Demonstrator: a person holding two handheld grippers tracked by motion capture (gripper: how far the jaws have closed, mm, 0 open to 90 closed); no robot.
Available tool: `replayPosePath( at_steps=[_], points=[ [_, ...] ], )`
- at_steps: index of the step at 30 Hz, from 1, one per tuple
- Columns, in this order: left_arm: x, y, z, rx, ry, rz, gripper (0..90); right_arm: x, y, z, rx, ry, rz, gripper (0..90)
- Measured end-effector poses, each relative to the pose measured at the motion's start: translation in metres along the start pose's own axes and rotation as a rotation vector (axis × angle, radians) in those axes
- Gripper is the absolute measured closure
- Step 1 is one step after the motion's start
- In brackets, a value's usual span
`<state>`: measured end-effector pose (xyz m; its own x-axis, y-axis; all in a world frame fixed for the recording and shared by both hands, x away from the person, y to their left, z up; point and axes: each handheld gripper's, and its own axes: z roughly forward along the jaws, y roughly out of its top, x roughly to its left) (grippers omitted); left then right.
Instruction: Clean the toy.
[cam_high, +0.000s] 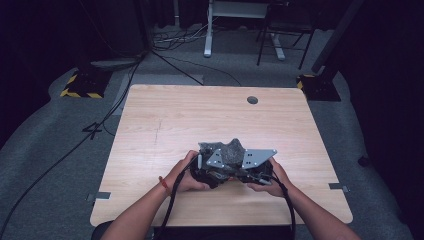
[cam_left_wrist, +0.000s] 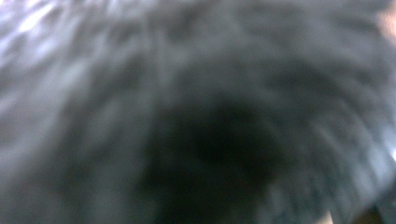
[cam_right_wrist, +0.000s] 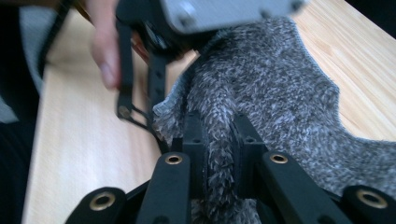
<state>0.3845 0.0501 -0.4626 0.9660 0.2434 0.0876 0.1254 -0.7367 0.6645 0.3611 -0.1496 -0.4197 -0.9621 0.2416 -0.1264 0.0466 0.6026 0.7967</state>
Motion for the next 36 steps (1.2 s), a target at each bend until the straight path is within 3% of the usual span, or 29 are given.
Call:
replayPosePath(
  at_steps=[3,4,14,20,25,32,36],
  points=[
    [0.000,-0.001,-0.001,-0.003,0.001,-0.009,34.0,0.001,0.001,0.002,0.006,-0.014,-0.012,79.4],
    [0.001,-0.001,-0.002,-0.005,0.009,-0.005,34.0,-0.001,0.001,0.002,0.010,-0.041,-0.018,79.5],
    [0.001,-0.002,-0.009,-0.010,0.013,0.001,34.0,-0.018,-0.013,-0.012,0.031,-0.121,0.021,79.6],
    [0.003,-0.004,-0.015,-0.031,0.011,-0.008,34.0,-0.017,-0.018,-0.016,0.041,-0.109,0.025,79.6],
    [0.003,-0.003,-0.014,-0.024,0.023,-0.008,34.0,-0.008,-0.010,-0.017,0.021,-0.093,-0.020,79.6],
    [-0.002,0.002,-0.007,-0.023,0.000,0.005,34.0,0.008,0.006,-0.006,0.005,-0.026,-0.069,79.4],
    [-0.003,0.002,-0.007,-0.020,0.004,0.004,34.0,0.006,0.007,-0.003,-0.001,-0.037,-0.061,79.4]
  ],
)
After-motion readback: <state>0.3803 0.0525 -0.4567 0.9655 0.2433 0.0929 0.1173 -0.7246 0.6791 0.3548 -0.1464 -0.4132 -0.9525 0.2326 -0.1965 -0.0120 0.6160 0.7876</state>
